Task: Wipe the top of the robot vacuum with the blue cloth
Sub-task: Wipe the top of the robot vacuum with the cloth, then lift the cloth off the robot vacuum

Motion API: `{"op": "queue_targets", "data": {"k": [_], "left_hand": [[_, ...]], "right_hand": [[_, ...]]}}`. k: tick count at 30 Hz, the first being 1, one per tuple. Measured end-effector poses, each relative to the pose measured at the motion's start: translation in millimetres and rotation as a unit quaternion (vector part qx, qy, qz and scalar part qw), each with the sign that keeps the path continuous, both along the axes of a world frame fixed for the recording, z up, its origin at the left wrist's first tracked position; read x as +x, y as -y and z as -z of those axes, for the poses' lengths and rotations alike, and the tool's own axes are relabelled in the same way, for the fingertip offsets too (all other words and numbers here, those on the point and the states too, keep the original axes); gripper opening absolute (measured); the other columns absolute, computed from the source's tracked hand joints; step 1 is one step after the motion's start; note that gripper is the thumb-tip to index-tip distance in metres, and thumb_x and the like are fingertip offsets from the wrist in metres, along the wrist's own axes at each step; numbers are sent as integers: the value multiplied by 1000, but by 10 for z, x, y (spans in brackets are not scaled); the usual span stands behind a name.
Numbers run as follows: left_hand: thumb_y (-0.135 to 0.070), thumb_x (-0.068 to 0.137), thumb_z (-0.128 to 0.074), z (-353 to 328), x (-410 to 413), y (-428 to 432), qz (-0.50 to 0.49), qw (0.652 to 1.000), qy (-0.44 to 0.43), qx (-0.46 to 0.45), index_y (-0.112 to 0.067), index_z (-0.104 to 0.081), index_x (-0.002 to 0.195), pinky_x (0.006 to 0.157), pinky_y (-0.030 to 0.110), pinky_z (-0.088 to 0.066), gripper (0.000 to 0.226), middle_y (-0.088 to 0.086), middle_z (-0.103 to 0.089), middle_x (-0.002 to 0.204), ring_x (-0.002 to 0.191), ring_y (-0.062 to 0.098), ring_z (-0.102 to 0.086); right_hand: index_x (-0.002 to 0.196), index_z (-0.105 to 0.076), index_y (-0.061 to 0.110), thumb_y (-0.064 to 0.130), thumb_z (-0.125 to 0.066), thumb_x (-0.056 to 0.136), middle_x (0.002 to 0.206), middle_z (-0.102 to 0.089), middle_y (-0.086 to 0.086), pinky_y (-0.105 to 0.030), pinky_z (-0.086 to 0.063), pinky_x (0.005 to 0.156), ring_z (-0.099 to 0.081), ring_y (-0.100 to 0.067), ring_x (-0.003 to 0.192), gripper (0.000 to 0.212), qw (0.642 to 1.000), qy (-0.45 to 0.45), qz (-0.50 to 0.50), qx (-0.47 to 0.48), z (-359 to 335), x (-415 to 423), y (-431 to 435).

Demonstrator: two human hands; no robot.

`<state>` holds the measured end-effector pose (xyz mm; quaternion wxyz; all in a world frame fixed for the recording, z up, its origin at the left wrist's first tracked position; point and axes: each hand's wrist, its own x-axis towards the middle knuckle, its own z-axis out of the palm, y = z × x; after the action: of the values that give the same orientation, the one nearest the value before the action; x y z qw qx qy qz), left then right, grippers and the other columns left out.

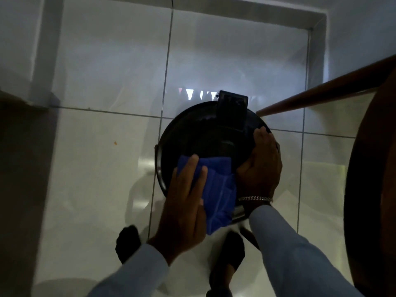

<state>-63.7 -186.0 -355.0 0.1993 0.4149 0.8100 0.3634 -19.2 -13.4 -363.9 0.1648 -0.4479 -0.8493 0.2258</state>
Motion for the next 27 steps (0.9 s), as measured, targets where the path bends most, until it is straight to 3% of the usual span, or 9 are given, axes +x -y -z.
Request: {"op": "queue_targets", "data": {"k": [4, 6, 10, 12, 15, 18, 21, 23, 27], "left_hand": [[-24, 97, -34, 71, 295, 102, -146, 989, -5, -9, -7, -22, 148, 117, 60, -21, 55, 17, -9, 160, 150, 33, -8], [-30, 94, -41, 24, 359, 103, -241, 970, 24, -8, -9, -25, 148, 116, 50, -29, 60, 18, -20, 157, 147, 26, -19], [-44, 82, -59, -47, 484, 144, -417, 899, 133, 26, -12, -44, 135, 85, 39, -53, 64, 9, -59, 117, 104, 16, -55], [-41, 79, -68, -35, 477, 183, -456, 869, 183, 57, -21, -54, 118, 73, 39, -56, 46, 3, -64, 100, 87, 17, -61], [-26, 78, -76, -23, 379, 228, -468, 855, 209, 80, -35, -56, 92, 63, 15, -52, 26, -12, -64, 85, 73, -3, -62], [-19, 77, -77, 42, 152, 261, -469, 854, 217, 61, -22, -59, 89, 57, 5, -47, 22, -13, -62, 79, 65, -5, -59], [-21, 76, -77, 0, 44, 313, -495, 840, 219, 43, -14, -60, 91, 54, 4, -47, 24, -10, -63, 76, 67, 3, -60], [-24, 76, -78, -505, -97, 290, -479, 839, 254, 47, -11, -62, 93, 54, 12, -51, 27, -4, -66, 76, 67, 10, -63], [-23, 76, -79, -294, -139, 498, -476, 833, 261, -103, -7, -63, 83, 65, 31, -50, 24, 9, -66, 76, 70, 27, -63]], "right_hand": [[133, -47, 0, 32, -38, 89, 140, -49, -21, -51, -31, 112, -41, -38, 134, 55, 1000, -18, -3, -18, 11, 14, -7], [134, -46, 2, 32, -38, 90, 141, -48, -20, -49, -29, 113, -39, -37, 135, 54, 1000, -16, -7, -17, 16, 24, -3], [133, -47, 2, 30, -33, 92, 140, -50, -20, -47, -30, 113, -40, -35, 135, 51, 998, -55, 3, -19, 19, 40, 21], [133, -47, 4, 27, -34, 95, 141, -50, -18, -46, -30, 114, -39, -33, 136, 46, 998, -64, 8, -23, 41, 46, 24], [136, -44, 5, 22, -40, 96, 144, -47, -16, -44, -28, 116, -36, -30, 138, 44, 999, -50, 7, -19, 37, 51, 16], [140, -38, 6, 26, -41, 95, 148, -42, -15, -40, -24, 116, -32, -28, 141, 49, 1000, -14, -22, -8, 66, 94, 38], [141, -36, 7, 29, -41, 96, 149, -40, -15, -40, -24, 117, -31, -28, 141, 51, 1000, -24, -18, -9, -39, 23, 4], [141, -36, 6, 28, -42, 96, 149, -41, -16, -42, -24, 117, -31, -28, 141, 50, 999, -48, -20, 15, -665, -120, -137], [139, -37, 8, 23, -47, 96, 147, -42, -15, -48, -29, 115, -33, -30, 140, 46, 999, -7, -38, -26, -592, -135, -217]]}}
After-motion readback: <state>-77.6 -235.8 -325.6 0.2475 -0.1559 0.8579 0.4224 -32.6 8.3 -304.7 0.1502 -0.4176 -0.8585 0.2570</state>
